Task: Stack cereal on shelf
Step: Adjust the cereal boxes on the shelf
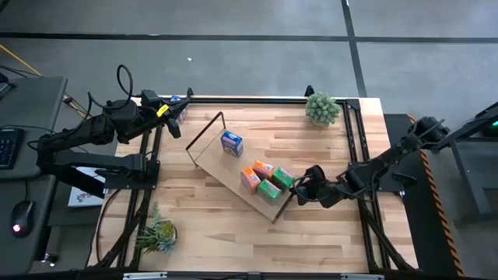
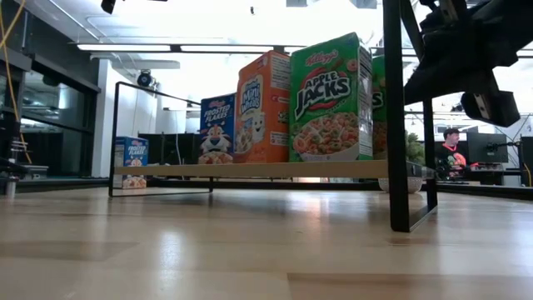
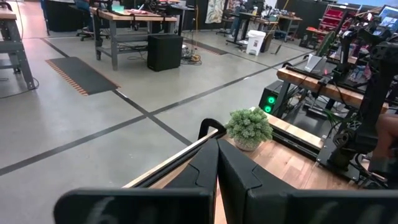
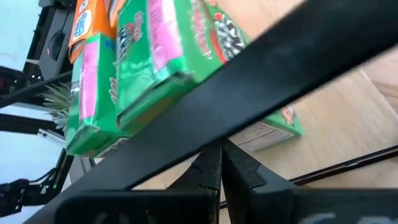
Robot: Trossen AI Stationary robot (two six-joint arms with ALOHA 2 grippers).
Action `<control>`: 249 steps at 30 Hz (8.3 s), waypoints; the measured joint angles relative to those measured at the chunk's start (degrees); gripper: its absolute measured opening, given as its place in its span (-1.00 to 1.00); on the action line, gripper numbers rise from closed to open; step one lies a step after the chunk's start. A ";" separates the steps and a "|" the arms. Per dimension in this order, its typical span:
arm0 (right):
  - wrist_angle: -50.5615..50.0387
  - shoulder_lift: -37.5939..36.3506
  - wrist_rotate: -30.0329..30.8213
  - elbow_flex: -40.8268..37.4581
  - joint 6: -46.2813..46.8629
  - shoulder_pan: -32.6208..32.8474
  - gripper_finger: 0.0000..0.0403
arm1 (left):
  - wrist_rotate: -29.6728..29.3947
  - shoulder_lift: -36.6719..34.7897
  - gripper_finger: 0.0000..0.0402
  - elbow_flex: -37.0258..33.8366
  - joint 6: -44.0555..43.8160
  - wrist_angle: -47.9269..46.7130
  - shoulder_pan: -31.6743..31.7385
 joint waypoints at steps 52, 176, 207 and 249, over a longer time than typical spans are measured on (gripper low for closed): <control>-36.65 -7.01 -12.31 34.05 -44.31 -20.55 -1.00 | 24.59 14.17 -1.00 0.06 -2.44 -6.22 -5.48; -40.65 -6.16 -6.73 35.83 -50.06 -27.87 -1.00 | 4.05 19.58 -1.00 -9.19 -55.88 4.22 -3.50; -40.62 -6.16 -6.43 35.83 -50.92 -27.87 -1.00 | 14.62 48.84 -1.00 23.87 62.13 -30.14 1.29; -40.57 -6.16 -6.10 35.80 -49.54 -27.85 -1.00 | 15.17 55.21 -1.00 23.80 61.37 -31.88 1.72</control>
